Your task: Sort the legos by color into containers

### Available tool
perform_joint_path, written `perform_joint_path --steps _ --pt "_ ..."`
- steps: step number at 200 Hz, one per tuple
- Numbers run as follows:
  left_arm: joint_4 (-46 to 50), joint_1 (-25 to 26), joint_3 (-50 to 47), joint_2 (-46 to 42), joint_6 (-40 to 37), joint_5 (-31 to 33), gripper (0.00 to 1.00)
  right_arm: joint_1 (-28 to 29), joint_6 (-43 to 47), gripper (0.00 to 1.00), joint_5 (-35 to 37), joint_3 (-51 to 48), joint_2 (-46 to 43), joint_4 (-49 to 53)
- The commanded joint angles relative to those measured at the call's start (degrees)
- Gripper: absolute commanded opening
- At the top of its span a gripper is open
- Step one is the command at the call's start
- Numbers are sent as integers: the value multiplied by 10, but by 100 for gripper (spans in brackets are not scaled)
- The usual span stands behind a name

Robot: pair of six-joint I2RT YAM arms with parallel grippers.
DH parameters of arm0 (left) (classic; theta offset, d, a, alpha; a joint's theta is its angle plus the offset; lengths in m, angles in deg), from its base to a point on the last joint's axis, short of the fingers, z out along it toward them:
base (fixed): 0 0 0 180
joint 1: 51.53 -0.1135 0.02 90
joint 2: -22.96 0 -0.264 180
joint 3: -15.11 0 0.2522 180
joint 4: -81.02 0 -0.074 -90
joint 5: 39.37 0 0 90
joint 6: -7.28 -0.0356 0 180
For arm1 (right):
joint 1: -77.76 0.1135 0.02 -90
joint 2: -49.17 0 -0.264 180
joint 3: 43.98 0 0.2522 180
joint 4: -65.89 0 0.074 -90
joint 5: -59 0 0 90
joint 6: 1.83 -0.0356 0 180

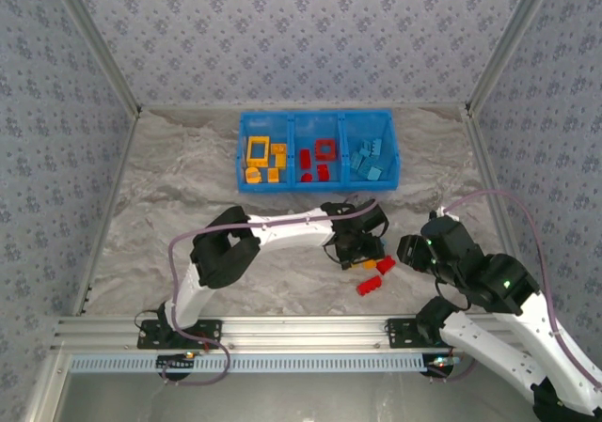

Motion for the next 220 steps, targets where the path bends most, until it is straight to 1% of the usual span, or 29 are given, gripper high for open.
perform_joint_path --steps 1,18,49,63,100,126,160,184,200,220 --pt "25 0 27 16 14 6 63 5 -13 48 13 -2 -3 4" --pt "37 0 40 26 11 14 61 5 -11 48 12 -4 -1 1" --pt "64 0 42 29 7 33 56 6 -11 48 13 -6 -1 1" --pt "64 -1 44 32 4 44 56 5 -11 48 13 -7 -2 -1" --pt "120 -2 86 65 -16 56 56 6 -11 48 12 -12 -1 -11" --pt "123 -2 85 64 -18 74 56 7 -9 48 9 -15 -1 -14" --pt "128 -2 74 50 -20 99 50 6 -7 48 8 -16 -2 -14" --pt "115 -5 68 49 -26 101 42 7 -6 49 8 -17 -2 -18" --pt "115 -7 66 49 -32 113 33 7 -4 49 7 -17 -2 -20" --pt "106 -10 52 35 -36 128 19 7 -1 49 5 -20 -2 -21"
